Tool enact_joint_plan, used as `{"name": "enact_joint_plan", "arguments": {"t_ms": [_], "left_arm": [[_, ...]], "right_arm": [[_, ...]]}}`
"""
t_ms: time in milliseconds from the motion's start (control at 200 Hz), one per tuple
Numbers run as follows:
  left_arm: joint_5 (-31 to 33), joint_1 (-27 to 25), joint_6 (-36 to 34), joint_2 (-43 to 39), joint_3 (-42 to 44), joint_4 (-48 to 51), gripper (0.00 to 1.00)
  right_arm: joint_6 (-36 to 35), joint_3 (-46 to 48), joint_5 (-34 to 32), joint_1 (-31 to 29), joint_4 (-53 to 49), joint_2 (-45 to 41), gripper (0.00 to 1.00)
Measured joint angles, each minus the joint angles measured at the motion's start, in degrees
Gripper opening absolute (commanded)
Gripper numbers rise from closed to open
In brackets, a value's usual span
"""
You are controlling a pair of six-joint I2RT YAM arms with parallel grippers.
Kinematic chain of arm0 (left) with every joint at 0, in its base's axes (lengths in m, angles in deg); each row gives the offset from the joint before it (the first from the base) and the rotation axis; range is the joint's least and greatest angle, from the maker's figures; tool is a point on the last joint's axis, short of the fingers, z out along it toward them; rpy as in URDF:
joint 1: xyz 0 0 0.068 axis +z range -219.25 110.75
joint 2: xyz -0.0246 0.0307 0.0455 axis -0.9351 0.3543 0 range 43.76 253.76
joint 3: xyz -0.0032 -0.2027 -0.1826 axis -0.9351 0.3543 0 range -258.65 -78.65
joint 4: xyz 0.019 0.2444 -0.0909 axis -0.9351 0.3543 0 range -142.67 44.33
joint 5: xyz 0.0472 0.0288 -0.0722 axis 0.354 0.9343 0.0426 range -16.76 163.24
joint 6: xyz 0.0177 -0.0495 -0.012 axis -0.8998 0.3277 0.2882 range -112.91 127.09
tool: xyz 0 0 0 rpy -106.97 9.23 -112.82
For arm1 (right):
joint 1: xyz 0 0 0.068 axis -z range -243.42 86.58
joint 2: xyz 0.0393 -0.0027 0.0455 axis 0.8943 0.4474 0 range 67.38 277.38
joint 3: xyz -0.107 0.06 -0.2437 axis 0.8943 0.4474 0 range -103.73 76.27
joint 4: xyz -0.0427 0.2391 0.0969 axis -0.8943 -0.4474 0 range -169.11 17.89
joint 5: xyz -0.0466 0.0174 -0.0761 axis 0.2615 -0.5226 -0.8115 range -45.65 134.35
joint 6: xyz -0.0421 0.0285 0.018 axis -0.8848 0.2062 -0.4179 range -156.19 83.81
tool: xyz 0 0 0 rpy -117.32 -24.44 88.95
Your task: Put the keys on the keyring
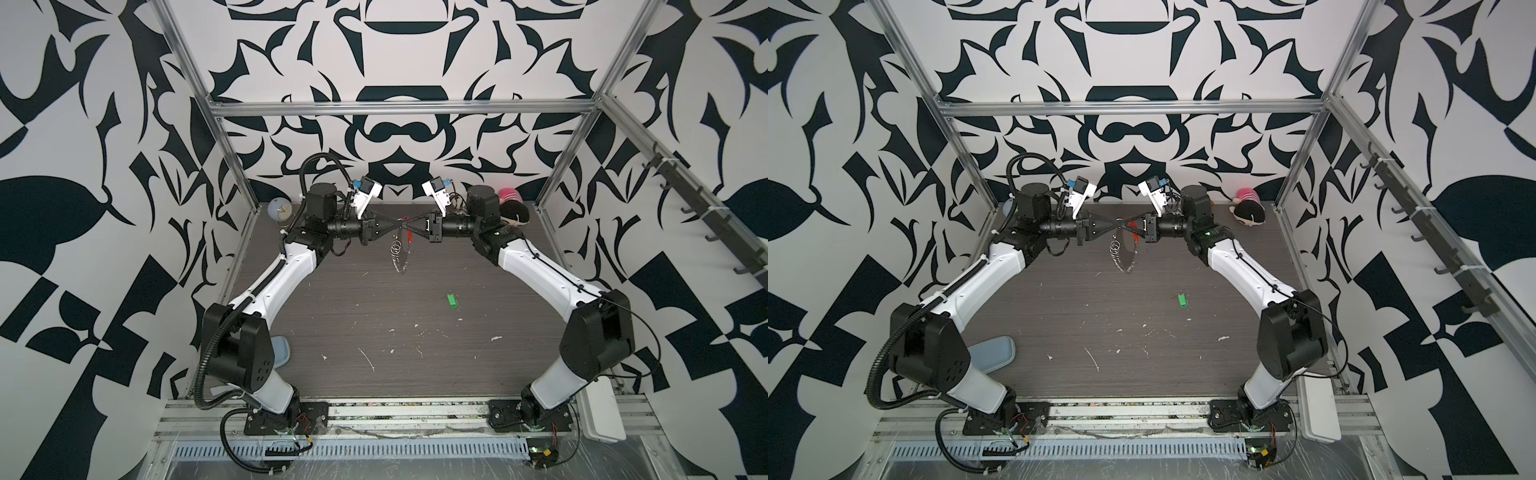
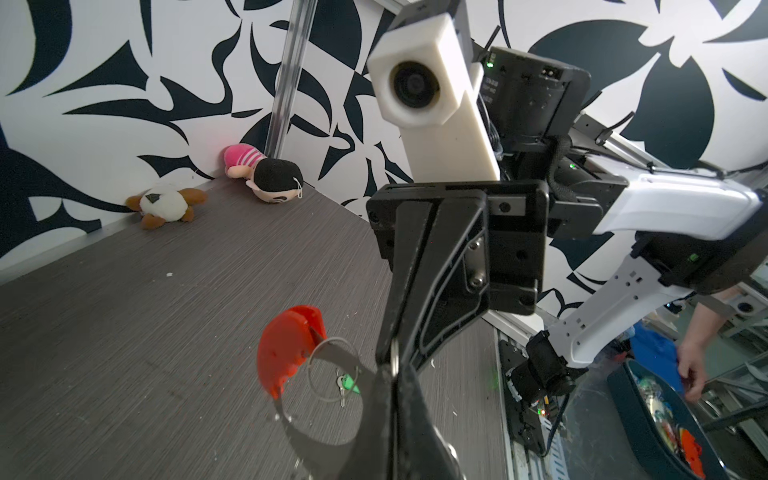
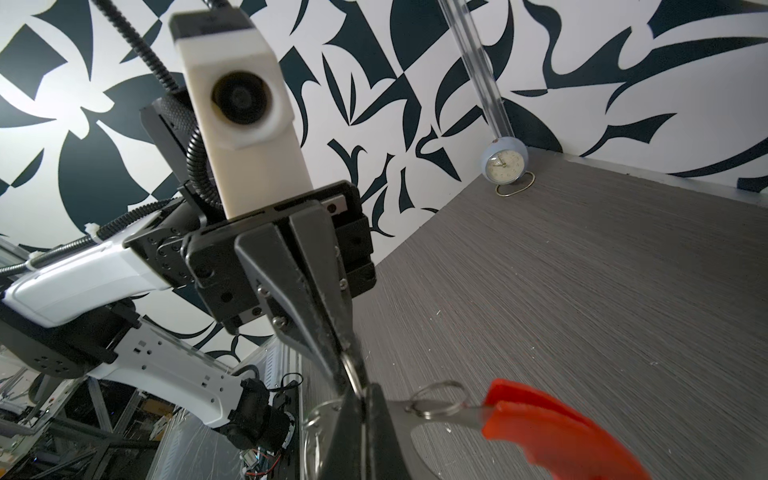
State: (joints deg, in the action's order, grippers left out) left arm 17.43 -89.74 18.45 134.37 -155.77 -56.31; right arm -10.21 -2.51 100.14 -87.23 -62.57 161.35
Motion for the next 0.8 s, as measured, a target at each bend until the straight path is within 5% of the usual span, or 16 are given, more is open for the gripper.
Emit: {"name": "enact_joint_plan", "arguments": {"t_ms": [60, 370, 805], "left_arm": [[1.97, -0.11, 0.35, 0.0, 0.0, -0.46, 0.47], [18.38, 0.15, 4.24, -4.0, 8.07, -9.29, 0.37], [18.25, 5.49, 12.07, -5.07, 8.09, -18.6, 0.28]], "right_arm": [[2.23, 1.66, -2.67, -0.42, 5.03, -0.02, 0.0], [19.89, 8.57, -13.94, -0.98, 36.96, 7.28, 0.0], [36.65, 4.57, -20.04, -1.4, 58.53, 15.96, 0.0]]}}
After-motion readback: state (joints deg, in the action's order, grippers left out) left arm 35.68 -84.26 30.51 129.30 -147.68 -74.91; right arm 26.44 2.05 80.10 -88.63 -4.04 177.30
